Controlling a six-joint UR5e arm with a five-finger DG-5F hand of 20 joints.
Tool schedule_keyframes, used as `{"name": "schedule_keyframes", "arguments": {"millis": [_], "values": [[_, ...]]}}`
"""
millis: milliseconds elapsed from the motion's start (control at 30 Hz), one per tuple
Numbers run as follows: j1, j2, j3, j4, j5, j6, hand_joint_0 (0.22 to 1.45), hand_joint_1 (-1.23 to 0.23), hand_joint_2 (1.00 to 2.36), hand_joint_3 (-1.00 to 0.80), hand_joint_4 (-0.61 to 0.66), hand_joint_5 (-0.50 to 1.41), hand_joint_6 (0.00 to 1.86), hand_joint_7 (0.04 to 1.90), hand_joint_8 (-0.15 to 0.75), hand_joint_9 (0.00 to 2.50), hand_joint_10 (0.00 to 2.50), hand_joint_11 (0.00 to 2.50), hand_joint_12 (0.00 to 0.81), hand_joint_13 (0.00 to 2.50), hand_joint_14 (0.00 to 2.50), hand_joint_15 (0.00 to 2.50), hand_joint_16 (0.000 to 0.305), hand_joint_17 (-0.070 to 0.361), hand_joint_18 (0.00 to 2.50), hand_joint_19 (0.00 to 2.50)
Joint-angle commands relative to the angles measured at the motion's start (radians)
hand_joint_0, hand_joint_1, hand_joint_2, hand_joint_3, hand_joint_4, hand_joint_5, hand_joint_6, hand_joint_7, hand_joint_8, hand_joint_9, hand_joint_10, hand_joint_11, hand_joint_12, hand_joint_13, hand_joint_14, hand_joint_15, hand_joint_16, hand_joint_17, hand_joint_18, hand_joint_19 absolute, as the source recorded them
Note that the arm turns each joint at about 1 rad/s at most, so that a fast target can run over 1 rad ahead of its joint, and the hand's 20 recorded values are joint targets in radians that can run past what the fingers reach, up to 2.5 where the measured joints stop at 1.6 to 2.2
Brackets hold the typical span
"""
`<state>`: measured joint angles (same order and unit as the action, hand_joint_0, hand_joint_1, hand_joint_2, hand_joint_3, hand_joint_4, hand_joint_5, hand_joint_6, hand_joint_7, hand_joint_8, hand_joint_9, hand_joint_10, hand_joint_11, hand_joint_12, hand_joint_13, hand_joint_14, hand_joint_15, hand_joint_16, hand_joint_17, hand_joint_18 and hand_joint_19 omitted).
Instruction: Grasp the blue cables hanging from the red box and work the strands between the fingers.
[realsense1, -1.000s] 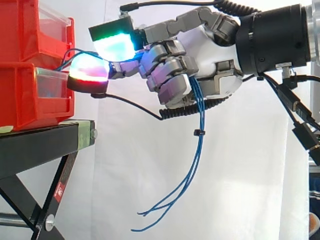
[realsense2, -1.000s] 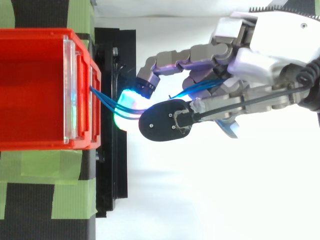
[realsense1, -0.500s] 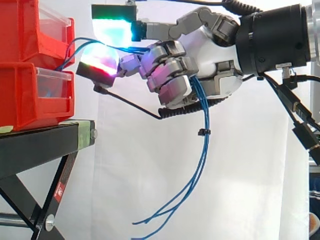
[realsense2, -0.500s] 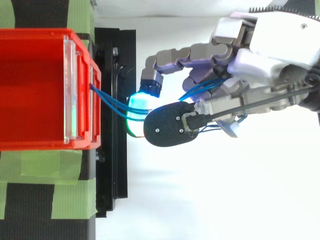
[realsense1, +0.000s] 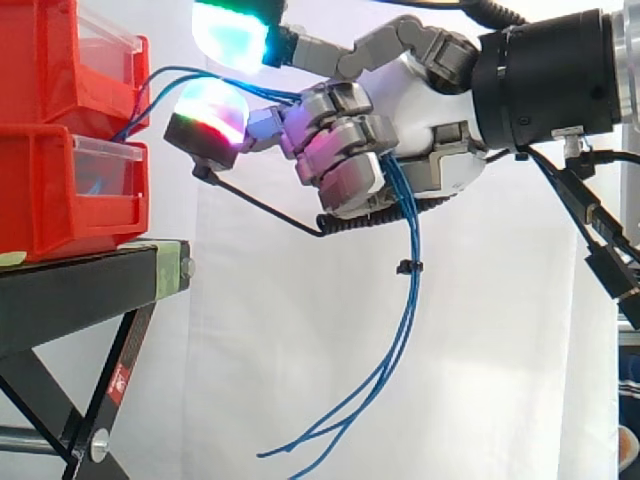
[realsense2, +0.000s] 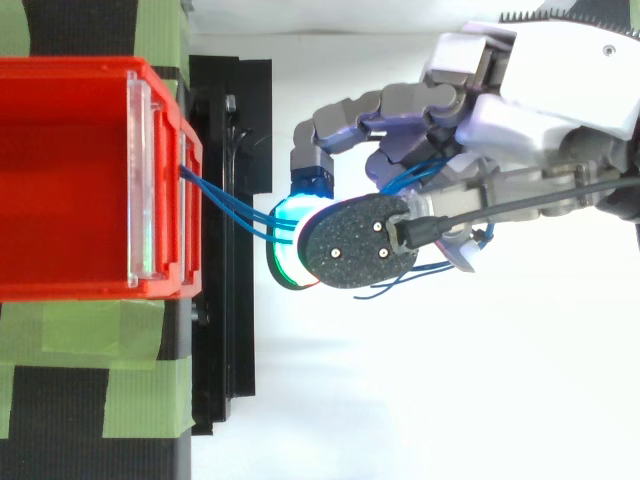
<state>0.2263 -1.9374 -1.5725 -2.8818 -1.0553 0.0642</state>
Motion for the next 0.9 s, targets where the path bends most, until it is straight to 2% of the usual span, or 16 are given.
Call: {"name": "schedule_keyframes", "arguments": {"millis": [0,33,100,233,600,733,867], "values": [[-0.001,0.000,0.000,-0.005,0.020,-0.027,0.80,-0.56,1.00,-0.89,0.24,0.34,0.44,1.34,0.417,0.93,2.50,2.50,0.476,1.27,2.50,1.64,0.055,0.124,1.66,1.02],[-0.001,0.000,0.000,-0.005,0.029,-0.035,0.80,-0.56,1.00,-0.89,0.24,0.34,0.44,1.34,0.417,0.93,2.50,2.50,0.476,1.27,2.50,1.64,0.055,0.124,1.66,1.02],[-0.001,0.000,0.000,-0.005,0.090,-0.078,0.80,-0.56,1.00,-0.89,0.24,0.33,0.44,1.34,0.417,0.93,2.50,2.50,0.476,1.27,2.50,1.64,0.055,0.124,1.66,1.02],[-0.001,0.000,0.000,-0.002,0.140,-0.101,0.81,-0.58,1.01,-0.85,0.24,0.33,0.43,1.34,0.417,0.93,2.50,2.50,0.476,1.27,2.50,1.64,0.055,0.124,1.66,1.02],[0.002,0.000,0.000,0.024,0.143,-0.132,0.85,-0.61,1.01,-0.77,0.24,0.31,0.44,1.35,0.417,0.93,2.50,2.50,0.476,1.27,2.50,1.64,0.055,0.124,1.66,1.02],[0.005,0.002,0.000,0.030,0.143,-0.132,0.83,-0.62,1.01,-0.83,0.24,0.27,0.49,1.32,0.417,0.93,2.50,2.50,0.476,1.27,2.50,1.64,0.055,0.124,1.66,1.02],[0.010,0.000,0.000,0.030,0.143,-0.132,0.80,-0.61,1.00,-1.00,0.25,0.21,0.56,1.27,0.417,0.93,2.50,2.50,0.476,1.27,2.50,1.64,0.055,0.124,1.66,1.02]]}}
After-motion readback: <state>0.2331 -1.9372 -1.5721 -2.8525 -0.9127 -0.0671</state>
